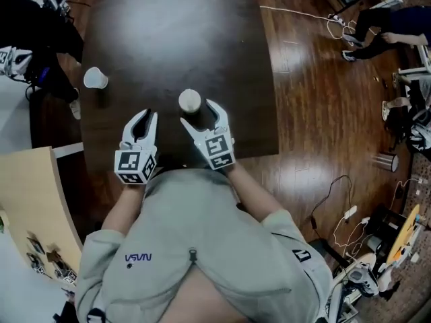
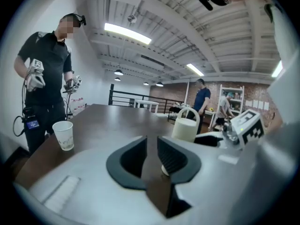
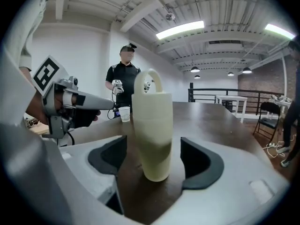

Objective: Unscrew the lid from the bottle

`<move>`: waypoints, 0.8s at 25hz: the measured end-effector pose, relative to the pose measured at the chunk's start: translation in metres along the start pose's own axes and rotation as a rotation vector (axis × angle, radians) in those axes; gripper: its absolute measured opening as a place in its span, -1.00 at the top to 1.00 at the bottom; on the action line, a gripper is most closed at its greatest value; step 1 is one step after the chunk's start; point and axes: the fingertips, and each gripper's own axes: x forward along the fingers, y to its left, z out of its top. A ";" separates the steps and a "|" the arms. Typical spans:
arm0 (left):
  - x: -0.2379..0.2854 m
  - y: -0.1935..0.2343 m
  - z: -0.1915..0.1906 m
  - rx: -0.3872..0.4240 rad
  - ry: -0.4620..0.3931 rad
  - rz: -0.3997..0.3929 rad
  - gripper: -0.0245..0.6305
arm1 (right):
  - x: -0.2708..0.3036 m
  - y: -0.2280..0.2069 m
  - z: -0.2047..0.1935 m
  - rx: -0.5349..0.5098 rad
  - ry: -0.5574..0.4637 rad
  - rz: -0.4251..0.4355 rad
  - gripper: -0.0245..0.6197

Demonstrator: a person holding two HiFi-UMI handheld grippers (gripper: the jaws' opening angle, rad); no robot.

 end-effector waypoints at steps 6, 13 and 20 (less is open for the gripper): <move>0.015 0.011 -0.010 0.049 0.074 -0.060 0.65 | 0.035 -0.003 -0.012 -0.023 0.007 -0.042 -0.20; 0.010 0.017 -0.023 0.057 0.133 -0.083 0.65 | 0.063 0.000 -0.014 -0.047 0.007 -0.065 -0.21; -0.002 0.024 -0.023 0.042 0.133 -0.066 0.65 | 0.074 0.002 -0.012 -0.069 -0.014 -0.072 -0.17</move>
